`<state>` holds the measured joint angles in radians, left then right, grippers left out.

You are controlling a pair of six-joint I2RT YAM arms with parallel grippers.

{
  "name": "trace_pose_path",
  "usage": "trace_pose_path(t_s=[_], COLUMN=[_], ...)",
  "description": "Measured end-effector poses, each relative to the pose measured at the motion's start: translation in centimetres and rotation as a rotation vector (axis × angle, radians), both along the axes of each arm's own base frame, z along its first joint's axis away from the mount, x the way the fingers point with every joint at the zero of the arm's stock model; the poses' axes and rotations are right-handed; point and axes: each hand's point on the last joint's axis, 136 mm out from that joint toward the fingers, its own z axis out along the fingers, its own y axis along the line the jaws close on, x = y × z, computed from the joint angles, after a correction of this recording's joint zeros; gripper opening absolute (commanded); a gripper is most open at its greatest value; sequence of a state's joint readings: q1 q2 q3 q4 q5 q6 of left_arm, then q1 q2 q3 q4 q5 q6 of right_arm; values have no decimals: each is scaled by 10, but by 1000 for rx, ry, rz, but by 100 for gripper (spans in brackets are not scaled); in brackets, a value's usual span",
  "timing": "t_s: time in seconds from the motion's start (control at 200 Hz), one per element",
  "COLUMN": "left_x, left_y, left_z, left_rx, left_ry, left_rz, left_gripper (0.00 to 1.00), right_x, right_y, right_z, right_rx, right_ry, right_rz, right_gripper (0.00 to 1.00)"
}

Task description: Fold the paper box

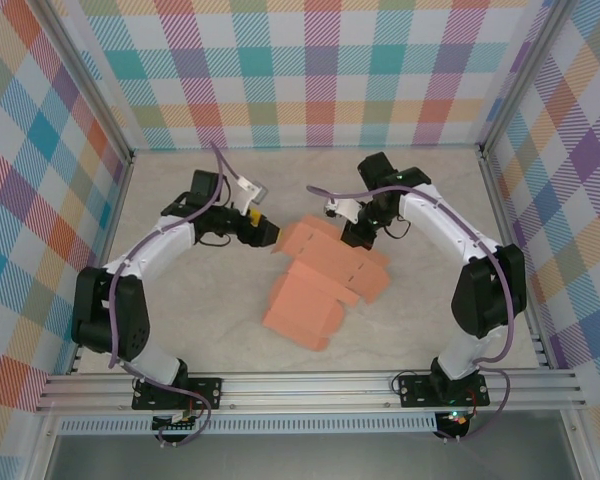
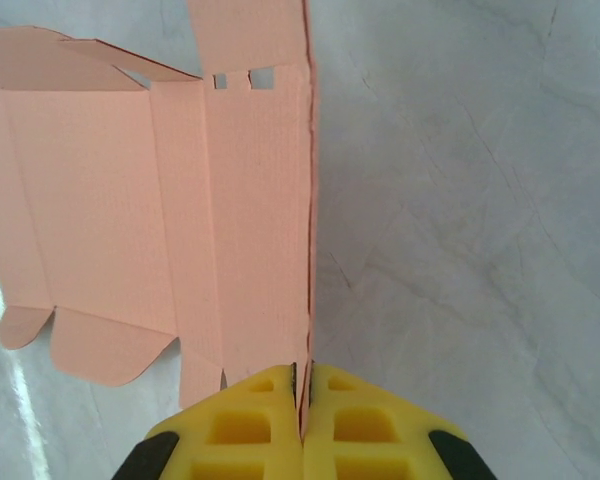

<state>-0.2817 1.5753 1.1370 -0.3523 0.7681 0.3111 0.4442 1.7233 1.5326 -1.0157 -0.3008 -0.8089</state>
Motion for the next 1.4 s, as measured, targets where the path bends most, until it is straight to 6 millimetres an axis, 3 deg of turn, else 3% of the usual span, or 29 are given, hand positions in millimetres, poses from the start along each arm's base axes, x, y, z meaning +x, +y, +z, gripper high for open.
trace_pose_path(t_s=[0.1,0.235,0.345,0.44,0.655,0.89,1.035,1.13,1.4], left_x=[-17,-24,-23,-25,-23,6,32,46,72], left_y=[-17,-35,-44,-50,-55,-49,-37,-39,-54], left_z=[-13,-26,-36,-42,-45,-16,-10,-6,-21], left_rx=[8,1,-8,-29,-87,-98,-83,-99,-104], left_ry=[26,52,40,27,18,-104,-114,-99,-23], left_rz=[-67,-119,-129,-128,-99,34,176,213,237], left_gripper=[81,77,81,99,100,100,100,100,100], right_x=[2,3,7,10,16,24,25,23,33], right_y=[-7,-16,-20,-24,-29,-35,-44,-46,-29], right_z=[-4,-15,-16,-17,-19,-28,-46,-50,-25], right_rx=[-44,-103,-130,-157,-191,-234,-292,-305,-281], right_ry=[-31,-55,-77,-95,-127,-173,-221,-293,-583], right_rz=[30,57,59,61,60,57,77,117,217], right_gripper=[0,0,0,0,2,1,1,1,2])
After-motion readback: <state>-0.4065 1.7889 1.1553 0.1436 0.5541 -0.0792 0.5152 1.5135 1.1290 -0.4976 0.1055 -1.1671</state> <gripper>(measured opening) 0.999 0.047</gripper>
